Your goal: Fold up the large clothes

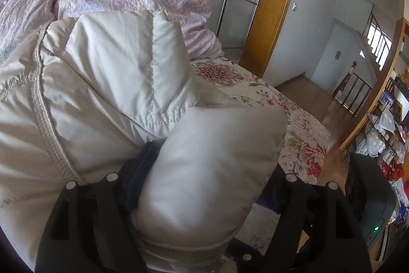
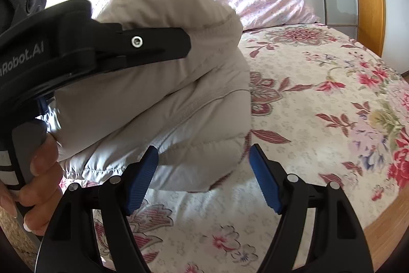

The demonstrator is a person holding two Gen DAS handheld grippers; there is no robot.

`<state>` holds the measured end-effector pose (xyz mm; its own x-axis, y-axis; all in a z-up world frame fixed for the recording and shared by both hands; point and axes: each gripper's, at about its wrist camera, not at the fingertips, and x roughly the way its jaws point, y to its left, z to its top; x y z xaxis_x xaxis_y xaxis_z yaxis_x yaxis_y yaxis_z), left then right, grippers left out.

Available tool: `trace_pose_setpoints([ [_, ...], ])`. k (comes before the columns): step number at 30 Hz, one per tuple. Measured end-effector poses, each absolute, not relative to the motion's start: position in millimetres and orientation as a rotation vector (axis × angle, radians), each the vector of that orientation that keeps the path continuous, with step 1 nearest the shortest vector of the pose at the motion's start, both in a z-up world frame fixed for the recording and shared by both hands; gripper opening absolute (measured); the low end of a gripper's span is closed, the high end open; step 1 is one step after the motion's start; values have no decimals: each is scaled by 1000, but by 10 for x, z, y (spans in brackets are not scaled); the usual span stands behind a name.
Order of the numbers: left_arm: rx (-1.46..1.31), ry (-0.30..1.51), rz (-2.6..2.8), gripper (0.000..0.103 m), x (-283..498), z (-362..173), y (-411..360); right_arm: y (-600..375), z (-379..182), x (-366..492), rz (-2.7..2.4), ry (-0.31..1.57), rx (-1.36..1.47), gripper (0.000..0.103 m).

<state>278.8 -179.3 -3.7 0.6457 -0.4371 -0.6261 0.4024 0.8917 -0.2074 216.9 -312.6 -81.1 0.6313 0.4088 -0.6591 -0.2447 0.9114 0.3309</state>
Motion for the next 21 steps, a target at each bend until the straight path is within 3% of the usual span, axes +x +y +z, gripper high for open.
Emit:
trace_pose_setpoints([
  [8, -71, 711, -500, 76, 2659, 47, -1750, -3173, -773, 2112, 352, 792, 225, 75],
  [13, -53, 646, -511, 92, 2438, 234, -1703, -3171, -762, 2097, 354, 788, 226, 75],
  [21, 33, 526, -439, 95, 2045, 524, -1666, -3166, -730, 2078, 356, 780, 230, 75],
])
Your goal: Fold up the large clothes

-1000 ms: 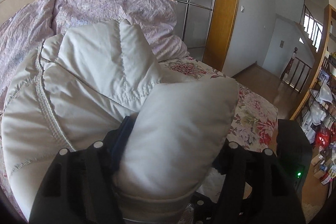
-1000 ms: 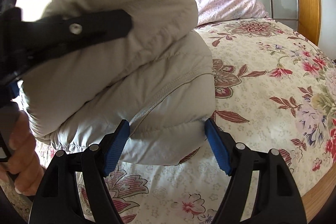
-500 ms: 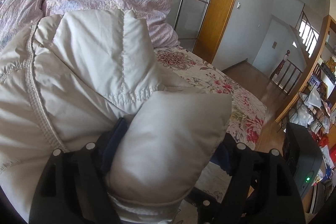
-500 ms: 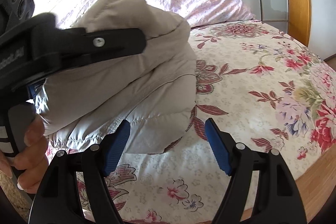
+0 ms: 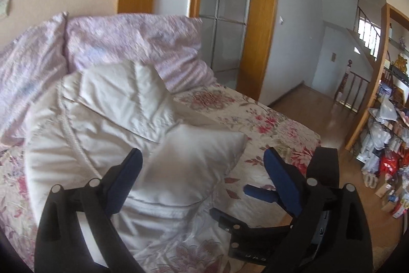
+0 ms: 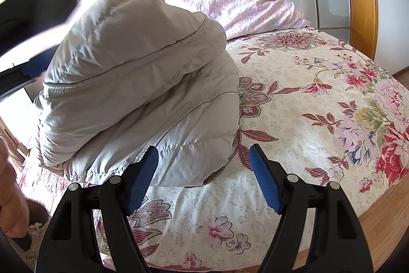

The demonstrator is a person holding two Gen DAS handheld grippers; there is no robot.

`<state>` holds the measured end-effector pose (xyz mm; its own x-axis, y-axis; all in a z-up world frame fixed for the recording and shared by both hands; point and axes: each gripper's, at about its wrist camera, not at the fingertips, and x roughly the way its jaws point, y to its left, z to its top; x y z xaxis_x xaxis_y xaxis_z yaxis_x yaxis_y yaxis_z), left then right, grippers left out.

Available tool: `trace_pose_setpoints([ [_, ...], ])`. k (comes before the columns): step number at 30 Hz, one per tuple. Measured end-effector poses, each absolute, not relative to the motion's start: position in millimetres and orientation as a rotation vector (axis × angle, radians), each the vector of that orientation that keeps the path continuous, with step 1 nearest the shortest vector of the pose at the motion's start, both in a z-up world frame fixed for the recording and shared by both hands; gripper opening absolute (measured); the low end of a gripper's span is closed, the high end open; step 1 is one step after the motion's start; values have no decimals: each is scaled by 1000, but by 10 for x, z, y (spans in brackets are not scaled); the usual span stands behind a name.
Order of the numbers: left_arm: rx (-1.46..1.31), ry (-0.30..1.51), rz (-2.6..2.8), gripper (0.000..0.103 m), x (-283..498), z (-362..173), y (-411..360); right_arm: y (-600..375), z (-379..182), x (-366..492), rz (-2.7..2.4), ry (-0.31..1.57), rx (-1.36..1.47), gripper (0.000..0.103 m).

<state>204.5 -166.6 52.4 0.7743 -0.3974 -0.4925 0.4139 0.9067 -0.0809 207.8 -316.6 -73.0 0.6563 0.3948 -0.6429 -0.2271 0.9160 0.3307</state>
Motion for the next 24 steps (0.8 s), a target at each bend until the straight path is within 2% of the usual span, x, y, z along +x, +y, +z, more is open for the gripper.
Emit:
trace_pose_setpoints([
  [10, 18, 461, -109, 95, 1993, 686, -1018, -3070, -713, 2053, 369, 779, 223, 75],
  [17, -13, 505, 19, 95, 2138, 581, -661, -3000, -691, 2038, 372, 782, 210, 75],
  [24, -8, 607, 11, 96, 2374, 265, -631, -3005, -684, 2055, 362, 784, 209, 75],
])
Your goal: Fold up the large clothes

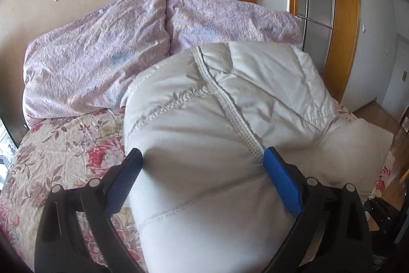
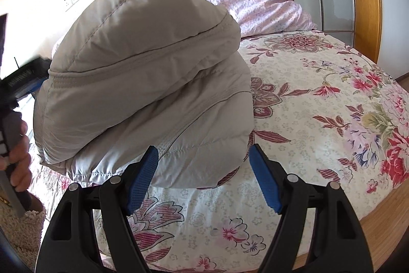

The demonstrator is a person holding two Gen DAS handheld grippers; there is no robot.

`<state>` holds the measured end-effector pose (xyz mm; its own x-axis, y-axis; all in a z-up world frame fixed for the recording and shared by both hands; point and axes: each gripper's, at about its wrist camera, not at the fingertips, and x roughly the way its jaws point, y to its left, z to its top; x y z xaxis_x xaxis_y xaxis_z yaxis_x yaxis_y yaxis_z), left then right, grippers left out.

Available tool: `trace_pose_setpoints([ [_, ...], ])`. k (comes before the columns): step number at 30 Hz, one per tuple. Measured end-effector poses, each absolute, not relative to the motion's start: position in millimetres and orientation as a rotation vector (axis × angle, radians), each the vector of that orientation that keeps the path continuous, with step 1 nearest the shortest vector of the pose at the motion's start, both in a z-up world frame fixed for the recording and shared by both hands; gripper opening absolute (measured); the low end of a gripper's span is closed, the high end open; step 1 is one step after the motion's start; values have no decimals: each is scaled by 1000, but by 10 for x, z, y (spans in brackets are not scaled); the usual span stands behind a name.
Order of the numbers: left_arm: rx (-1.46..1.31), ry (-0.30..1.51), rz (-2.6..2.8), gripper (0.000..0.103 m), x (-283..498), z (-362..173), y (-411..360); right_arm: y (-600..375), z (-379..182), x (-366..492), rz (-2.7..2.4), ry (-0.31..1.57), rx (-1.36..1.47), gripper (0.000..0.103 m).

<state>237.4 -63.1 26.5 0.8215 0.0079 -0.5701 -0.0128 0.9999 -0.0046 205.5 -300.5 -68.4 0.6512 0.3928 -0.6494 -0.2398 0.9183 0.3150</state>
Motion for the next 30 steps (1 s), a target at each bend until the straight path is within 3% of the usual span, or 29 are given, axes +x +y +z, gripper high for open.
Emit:
trace_pose_setpoints([
  [15, 104, 643, -47, 99, 2672, -80, -1076, -3268, -506, 1993, 300, 718, 199, 75],
  [20, -8, 627, -136, 98, 2471, 200, -733, -3306, 19, 1952, 317, 579, 154, 75],
  [25, -8, 478, -8, 100, 2308, 591, -240, -2883, 523, 2300, 446, 515, 84, 74],
  [30, -40, 528, 77, 100, 2585, 585, 142, -2319, 788, 2712, 537, 483, -27, 72],
])
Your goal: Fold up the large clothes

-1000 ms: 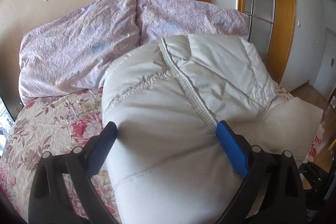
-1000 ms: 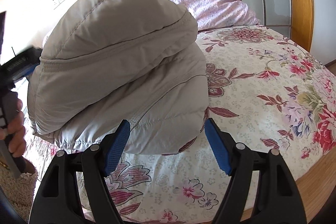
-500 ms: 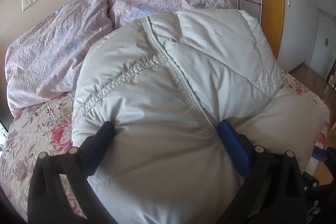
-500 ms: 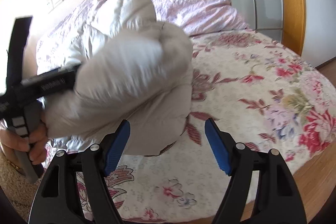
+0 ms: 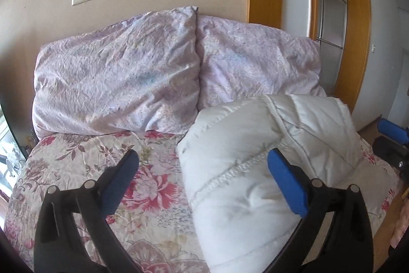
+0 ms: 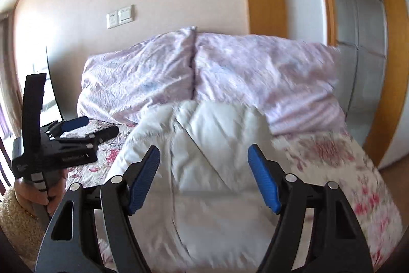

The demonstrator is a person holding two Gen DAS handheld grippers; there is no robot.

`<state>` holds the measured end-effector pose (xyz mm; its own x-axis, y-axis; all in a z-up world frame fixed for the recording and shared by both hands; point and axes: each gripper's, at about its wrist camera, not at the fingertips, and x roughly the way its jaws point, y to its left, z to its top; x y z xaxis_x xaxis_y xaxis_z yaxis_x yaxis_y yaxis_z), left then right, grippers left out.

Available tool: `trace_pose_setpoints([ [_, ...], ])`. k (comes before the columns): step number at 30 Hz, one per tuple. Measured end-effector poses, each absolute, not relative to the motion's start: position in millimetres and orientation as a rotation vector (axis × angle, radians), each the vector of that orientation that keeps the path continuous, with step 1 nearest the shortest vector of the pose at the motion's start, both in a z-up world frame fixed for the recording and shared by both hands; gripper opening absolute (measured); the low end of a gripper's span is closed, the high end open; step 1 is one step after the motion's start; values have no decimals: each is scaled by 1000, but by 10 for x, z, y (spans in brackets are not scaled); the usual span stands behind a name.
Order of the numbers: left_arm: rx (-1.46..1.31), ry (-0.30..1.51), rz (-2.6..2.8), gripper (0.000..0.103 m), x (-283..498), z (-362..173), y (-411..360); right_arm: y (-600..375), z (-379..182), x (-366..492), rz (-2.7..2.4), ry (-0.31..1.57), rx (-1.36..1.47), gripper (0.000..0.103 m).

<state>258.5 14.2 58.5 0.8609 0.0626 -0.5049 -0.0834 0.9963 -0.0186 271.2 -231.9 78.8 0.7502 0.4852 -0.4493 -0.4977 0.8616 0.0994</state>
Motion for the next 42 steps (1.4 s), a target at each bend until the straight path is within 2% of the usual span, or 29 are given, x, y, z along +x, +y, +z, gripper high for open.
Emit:
trace_pose_setpoints([
  [7, -42, 584, 73, 100, 2859, 437, 178, -1944, 817, 3298, 554, 529, -87, 65],
  [13, -29, 607, 60, 100, 3075, 325, 80, -2050, 367, 3584, 465, 637, -122, 65],
  [24, 82, 578, 67, 101, 3222, 162, -225, -2280, -112, 3762, 452, 640, -27, 65],
  [42, 77, 710, 58, 101, 3554, -205, -297, -2244, -486, 4089, 474, 773, 8, 70],
])
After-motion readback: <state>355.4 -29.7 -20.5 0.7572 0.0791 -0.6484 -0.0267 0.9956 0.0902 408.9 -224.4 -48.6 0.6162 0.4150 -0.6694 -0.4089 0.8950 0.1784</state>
